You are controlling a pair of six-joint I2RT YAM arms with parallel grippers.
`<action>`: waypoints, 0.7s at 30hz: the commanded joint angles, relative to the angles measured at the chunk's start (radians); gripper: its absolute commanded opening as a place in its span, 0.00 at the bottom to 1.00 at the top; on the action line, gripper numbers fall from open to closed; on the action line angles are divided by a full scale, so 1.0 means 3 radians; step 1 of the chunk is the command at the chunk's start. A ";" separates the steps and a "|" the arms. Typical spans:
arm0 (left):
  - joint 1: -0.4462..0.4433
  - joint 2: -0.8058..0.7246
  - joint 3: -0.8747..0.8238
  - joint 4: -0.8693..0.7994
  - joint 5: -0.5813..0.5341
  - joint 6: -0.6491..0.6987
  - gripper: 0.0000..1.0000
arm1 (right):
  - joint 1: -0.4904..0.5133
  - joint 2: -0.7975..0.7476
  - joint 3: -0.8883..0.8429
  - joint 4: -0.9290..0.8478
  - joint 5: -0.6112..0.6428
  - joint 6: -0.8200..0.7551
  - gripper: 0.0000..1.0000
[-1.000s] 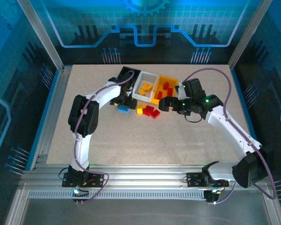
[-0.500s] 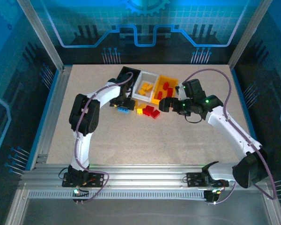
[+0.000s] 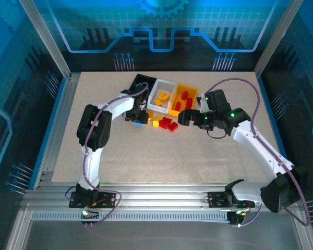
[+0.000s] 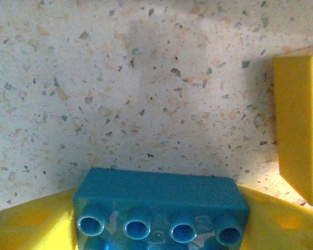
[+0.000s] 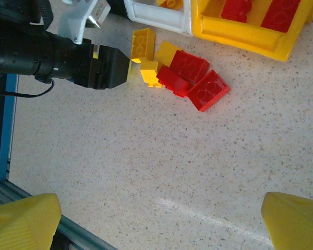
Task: Sort the legos into containers by color
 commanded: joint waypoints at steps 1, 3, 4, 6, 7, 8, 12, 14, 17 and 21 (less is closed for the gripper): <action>0.0064 -0.0091 -0.0242 0.0002 0.0138 -0.0180 0.62 | -0.0023 -0.0049 -0.0019 -0.0022 0.0008 0.0036 1.00; 0.0105 -0.0191 -0.0337 0.0076 0.0250 -0.0293 0.62 | -0.0024 -0.0039 0.0022 -0.0062 0.0002 0.0008 1.00; 0.0120 -0.0246 -0.0390 0.0106 0.0290 -0.0341 0.62 | -0.0023 -0.0030 0.0040 -0.0085 0.0009 -0.0009 1.00; 0.0158 -0.0401 -0.0528 0.0185 0.0381 -0.0449 0.61 | -0.0023 -0.0018 0.0069 -0.0130 0.0027 -0.0040 1.00; 0.0176 -0.0480 -0.0599 0.0221 0.0413 -0.0500 0.61 | -0.0024 -0.0012 0.0075 -0.0136 0.0022 -0.0041 1.00; 0.0201 -0.0579 -0.0683 0.0263 0.0452 -0.0568 0.61 | -0.0023 -0.0003 0.0075 -0.0133 0.0019 -0.0040 1.00; 0.0398 -0.0975 -0.0998 0.0487 0.0828 -0.1017 0.61 | -0.0022 0.0053 0.0054 -0.0088 -0.0020 0.0017 1.00; 0.0524 -0.1124 -0.1124 0.0687 0.1059 -0.1379 0.60 | -0.0019 0.0092 0.0054 -0.0067 -0.0042 0.0041 1.00; 0.0657 -0.1207 -0.1199 0.1030 0.1390 -0.2004 0.60 | -0.0013 0.0142 0.0064 -0.0047 -0.0061 0.0061 1.00; 0.0690 -0.1064 -0.1050 0.1471 0.1627 -0.2809 0.60 | -0.0008 0.0162 0.0019 0.0021 -0.0066 0.0086 1.00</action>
